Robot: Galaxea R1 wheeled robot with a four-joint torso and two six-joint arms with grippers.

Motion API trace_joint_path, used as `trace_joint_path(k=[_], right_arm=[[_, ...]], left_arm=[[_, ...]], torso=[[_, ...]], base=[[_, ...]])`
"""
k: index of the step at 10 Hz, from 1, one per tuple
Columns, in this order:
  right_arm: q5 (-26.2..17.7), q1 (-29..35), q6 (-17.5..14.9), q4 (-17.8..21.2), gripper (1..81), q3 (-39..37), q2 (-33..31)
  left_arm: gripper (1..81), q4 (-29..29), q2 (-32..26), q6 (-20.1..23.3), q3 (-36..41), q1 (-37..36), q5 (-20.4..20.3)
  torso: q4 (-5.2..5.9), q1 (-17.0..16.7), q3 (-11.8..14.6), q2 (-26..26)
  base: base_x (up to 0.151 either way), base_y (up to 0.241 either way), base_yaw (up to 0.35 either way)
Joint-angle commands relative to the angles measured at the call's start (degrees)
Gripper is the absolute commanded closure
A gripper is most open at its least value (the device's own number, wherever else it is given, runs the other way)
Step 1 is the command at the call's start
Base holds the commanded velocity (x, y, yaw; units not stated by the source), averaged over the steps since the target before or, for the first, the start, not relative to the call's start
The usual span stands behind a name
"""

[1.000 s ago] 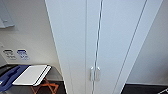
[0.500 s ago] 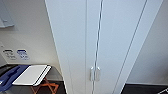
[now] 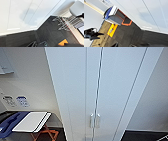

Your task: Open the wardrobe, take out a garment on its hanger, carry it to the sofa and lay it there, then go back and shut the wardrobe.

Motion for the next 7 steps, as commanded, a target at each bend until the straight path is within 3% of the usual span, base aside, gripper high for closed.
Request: trace_joint_path(k=[1, 3, 5, 7], right_arm=[[-3.40, 18.08, 2.21, 1.15, 1.0, 4.02, -3.42], [-6.03, 23.18, 4.14, 1.15, 1.0, 0.33, 0.70], [-8.68, 29.07, 5.72, 1.06, 1.0, -0.55, 3.26], [-8.59, 34.08, 7.64, 1.06, 1.0, -1.16, 4.05]], left_arm=[[1.0, -0.25, -5.22, 0.13, 6.34, -18.50, 4.89], [1.0, -3.76, -3.56, 0.13, 5.38, -27.03, 10.33], [1.0, -4.55, -1.27, 0.04, 4.32, -31.10, 11.13], [1.0, -5.16, 2.77, -0.57, 0.90, -35.04, 11.38]], torso=[[0.00, -0.02, 0.00, 0.00], [0.00, 0.00, -0.02, 0.02], [0.00, 0.05, -0.06, 0.06], [0.00, 0.09, -0.11, 0.11]], base=[[0.000, 0.000, 0.000], [0.000, 0.000, 0.000], [0.000, 0.000, 0.000], [0.000, 0.000, 0.000]])
